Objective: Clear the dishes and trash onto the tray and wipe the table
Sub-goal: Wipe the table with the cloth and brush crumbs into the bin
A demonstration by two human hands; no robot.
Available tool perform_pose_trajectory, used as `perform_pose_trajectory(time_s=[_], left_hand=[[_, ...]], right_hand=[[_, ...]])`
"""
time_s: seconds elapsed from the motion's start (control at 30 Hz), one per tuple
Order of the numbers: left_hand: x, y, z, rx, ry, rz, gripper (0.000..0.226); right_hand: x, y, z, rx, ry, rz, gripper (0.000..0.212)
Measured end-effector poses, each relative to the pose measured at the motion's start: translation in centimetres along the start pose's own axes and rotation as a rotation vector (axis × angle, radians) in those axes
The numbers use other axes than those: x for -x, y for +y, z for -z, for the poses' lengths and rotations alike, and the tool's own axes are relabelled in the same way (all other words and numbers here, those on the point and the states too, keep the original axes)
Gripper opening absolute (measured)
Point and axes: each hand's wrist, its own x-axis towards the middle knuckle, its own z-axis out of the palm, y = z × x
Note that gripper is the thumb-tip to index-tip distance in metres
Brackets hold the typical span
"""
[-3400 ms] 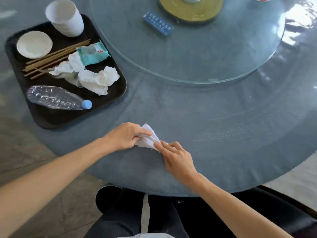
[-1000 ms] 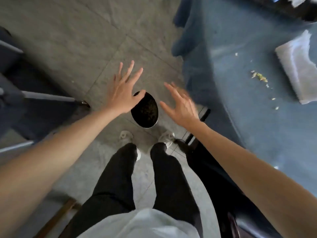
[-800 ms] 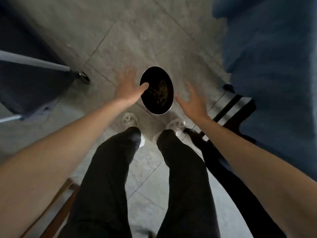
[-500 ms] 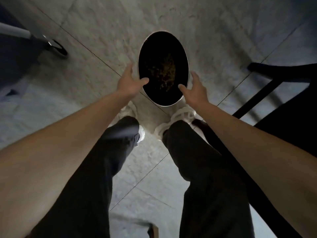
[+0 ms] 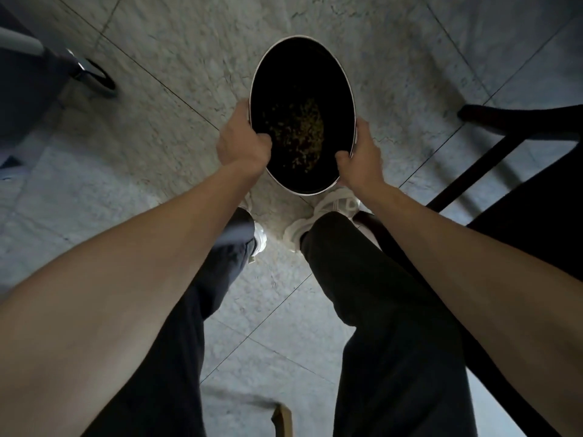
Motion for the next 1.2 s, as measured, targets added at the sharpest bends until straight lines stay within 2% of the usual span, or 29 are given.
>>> perform_pose_trajectory(time_s=[0.33,0.5,0.57,0.67,0.83,0.97,1.13,1.2], left_hand=[[12.7,3.6,12.4,0.032,-0.056,-0.067,0.052],[18.7,6.4,19.4,0.182,-0.165,0.097,0.065],[21.0,7.7,21.7,0.166,-0.192,0.096,0.058],[24.4,9.8,24.4,0.092,-0.199,-0.001,0.033],[28.1,13.0,27.0,0.023,-0.189,-0.149,0.017],[29.8,16.1,27.5,-0.02,-0.181,-0.253,0.011],[30.7,19.8,26.6,0.009,-0.255,-0.238,0.017],[30.9,21.1,25.5,0.002,-0.228,-0.229,0.018]], right_hand=[[14.6,-6.4,8.3,-0.019,-0.042,-0.01,0.067],[21.6,-11.2,14.5,-0.011,-0.054,0.012,0.062],[24.1,-12.9,16.9,0.009,-0.051,0.01,0.059],[27.7,-14.7,19.8,0.009,-0.012,0.004,0.061],[32.0,-15.7,24.0,-0.072,0.062,0.014,0.057],[33.6,-15.7,26.7,-0.157,0.128,0.015,0.064],[33.4,-14.1,29.4,-0.238,0.116,-0.01,0.067],[32.2,-13.2,30.6,-0.205,0.085,-0.026,0.069]])
